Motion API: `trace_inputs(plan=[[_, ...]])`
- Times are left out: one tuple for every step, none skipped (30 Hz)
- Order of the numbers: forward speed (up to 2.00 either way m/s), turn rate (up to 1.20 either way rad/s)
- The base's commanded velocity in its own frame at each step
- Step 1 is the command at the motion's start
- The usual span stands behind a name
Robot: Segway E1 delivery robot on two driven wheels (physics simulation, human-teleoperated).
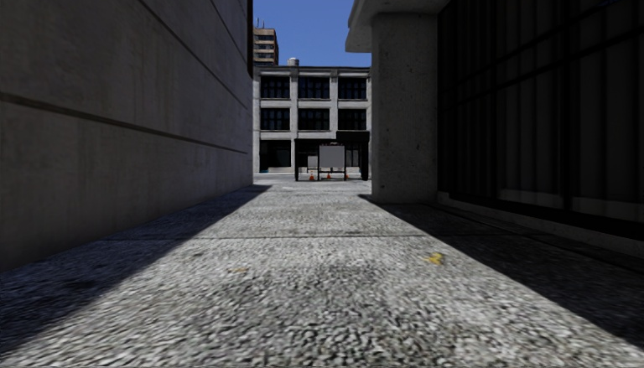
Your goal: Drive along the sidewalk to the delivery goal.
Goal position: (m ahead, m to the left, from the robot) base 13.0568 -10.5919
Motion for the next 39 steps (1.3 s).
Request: trace_inputs(plan=[[2.0,0.0],[2.0,0.0],[2.0,0.0],[2.0,0.0],[2.0,0.0],[2.0,0.0],[2.0,0.0],[2.0,0.0],[2.0,0.0],[2.0,0.0],[2.0,0.0],[2.0,0.0],[2.0,0.0],[2.0,0.0],[2.0,0.0],[2.0,0.0],[2.0,0.0],[2.0,0.0],[2.0,0.0],[2.0,0.0],[2.0,0.0],[2.0,0.0],[2.0,0.0],[2.0,0.0],[2.0,0.0],[2.0,0.0],[2.0,0.0],[2.0,0.0],[2.0,0.0],[2.0,0.0],[2.0,0.0],[2.0,0.0],[2.0,0.0],[2.0,0.0],[2.0,0.0],[2.0,0.0],[2.0,0.0],[2.0,0.0],[2.0,0.0]])
